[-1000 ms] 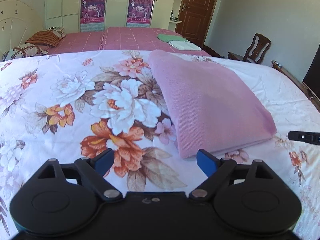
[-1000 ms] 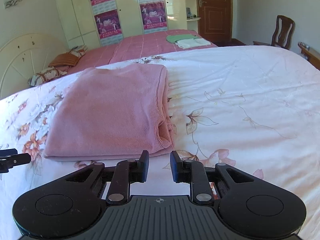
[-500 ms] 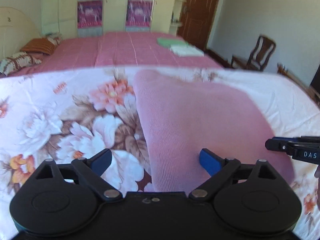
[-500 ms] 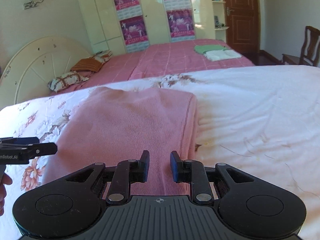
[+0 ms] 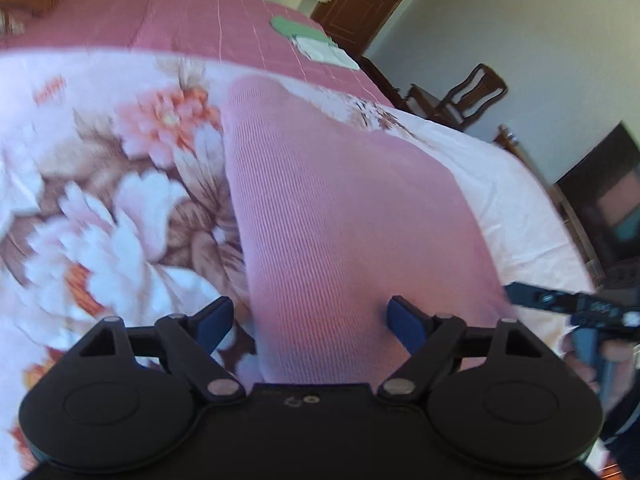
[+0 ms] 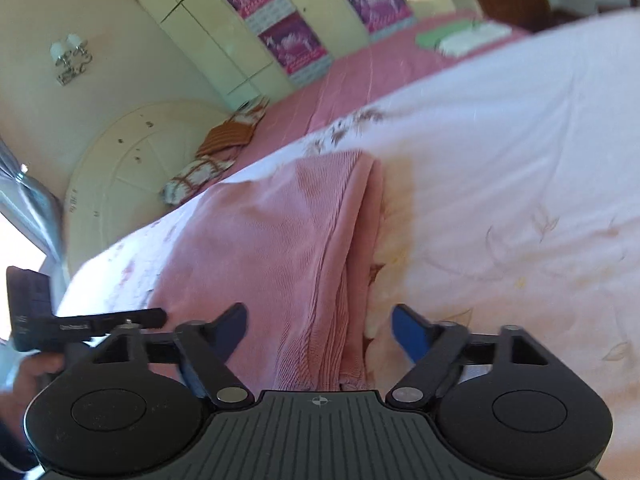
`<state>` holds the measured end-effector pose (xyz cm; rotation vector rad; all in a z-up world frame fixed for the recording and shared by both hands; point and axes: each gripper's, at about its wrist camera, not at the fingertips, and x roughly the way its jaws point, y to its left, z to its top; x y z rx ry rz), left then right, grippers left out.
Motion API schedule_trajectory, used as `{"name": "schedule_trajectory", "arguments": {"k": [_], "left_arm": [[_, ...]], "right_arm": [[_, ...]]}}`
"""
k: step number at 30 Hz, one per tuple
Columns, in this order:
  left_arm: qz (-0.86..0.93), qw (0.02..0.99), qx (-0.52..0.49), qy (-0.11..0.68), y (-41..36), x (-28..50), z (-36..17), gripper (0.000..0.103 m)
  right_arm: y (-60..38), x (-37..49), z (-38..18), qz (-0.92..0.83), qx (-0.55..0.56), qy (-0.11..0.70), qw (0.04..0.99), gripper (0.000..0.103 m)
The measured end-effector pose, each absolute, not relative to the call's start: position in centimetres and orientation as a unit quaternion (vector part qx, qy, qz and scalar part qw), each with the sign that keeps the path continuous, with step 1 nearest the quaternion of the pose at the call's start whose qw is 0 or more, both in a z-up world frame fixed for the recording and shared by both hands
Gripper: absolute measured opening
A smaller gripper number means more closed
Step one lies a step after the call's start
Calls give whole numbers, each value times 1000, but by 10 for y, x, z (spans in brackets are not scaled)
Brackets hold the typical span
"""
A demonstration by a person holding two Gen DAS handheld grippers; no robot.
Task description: Fold small clothes
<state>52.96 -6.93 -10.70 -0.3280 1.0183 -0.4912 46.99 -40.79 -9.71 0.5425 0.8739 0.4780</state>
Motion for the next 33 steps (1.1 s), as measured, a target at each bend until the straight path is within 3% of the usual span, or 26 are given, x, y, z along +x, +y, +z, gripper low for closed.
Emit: {"name": "schedule_trajectory", "arguments": {"k": [4,8,9,11,15,17,22,33], "left_arm": [[-232,827,-180,480,-66,536,-115,87],[-231,834,-144,481,-83,545,-113,85],[-231,834,-136,482,-89,549,-113,81],[-224,836,-127,484,-98,556,-112,71],[-213,855,-60,469,-121,557,-99,46],[-209,865,-17,455,-134,551,-88,38],[-220,881,24,418,-137,531,-70,32],[-229,896,27,381,-40,485,-21,32]], "right_arm": [[-411,485,-110,245,270,430,826,69],[-407,501,-112,271,271,436,814,66],[-403,505,-114,278,261,444,811,52],[-394,511,-111,282,232,450,815,48],[-378,511,-105,269,182,455,829,28],[-364,504,-99,260,141,446,845,23],[-328,475,-74,231,36,401,886,21],[-238,433,-15,239,-11,362,901,21]]}}
